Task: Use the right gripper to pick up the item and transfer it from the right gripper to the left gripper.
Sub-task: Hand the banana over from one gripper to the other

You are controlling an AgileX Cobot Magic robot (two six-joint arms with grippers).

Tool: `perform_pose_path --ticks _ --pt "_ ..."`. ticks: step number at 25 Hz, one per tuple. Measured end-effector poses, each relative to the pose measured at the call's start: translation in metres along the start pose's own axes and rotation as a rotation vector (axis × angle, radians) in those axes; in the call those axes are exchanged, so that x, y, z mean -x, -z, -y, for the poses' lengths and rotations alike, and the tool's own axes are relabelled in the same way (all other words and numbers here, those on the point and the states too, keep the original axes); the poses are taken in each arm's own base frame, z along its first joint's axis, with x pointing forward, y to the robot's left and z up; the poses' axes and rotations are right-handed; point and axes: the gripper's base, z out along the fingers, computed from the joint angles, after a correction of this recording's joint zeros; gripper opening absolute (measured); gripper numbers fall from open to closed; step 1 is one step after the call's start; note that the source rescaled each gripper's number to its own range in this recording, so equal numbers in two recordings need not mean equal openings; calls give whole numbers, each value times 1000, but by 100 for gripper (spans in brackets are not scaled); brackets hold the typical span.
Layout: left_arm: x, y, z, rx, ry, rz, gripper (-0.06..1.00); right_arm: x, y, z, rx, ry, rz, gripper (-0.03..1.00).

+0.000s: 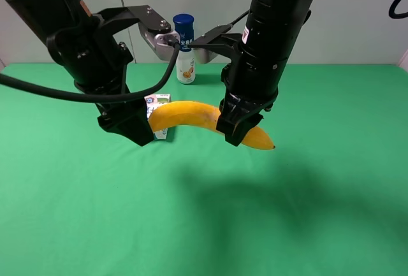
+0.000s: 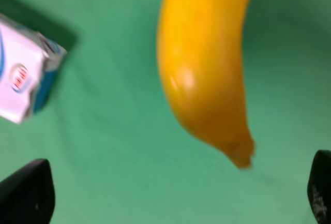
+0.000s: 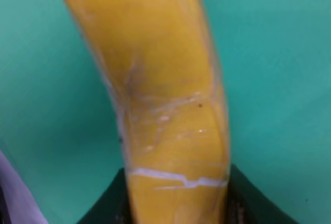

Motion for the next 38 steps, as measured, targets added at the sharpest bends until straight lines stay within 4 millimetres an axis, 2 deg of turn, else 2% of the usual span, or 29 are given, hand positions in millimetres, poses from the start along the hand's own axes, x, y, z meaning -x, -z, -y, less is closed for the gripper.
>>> perform_pose_path --ticks 13,17,20,24,27,29,38 --pt "18 -31 0 -15 -55 44 95 0 0 0 3 -2 4 0" --pt "20 -34 -2 -8 -63 58 90 0 0 0 -4 -4 2 0" --pt "20 -34 -2 -3 -74 65 78 0 0 1 -5 -7 2 0" --pt "21 -35 -3 2 -80 71 54 0 0 1 -7 -7 1 0" --pt "22 -35 -2 -5 -69 76 27 1 0 2 -11 -14 11 0" --pt "22 -35 -2 -10 -55 81 5 1 0 2 -12 -23 18 0" --pt "22 -35 -2 -10 -52 81 5 1 0 1 -6 -33 17 0"
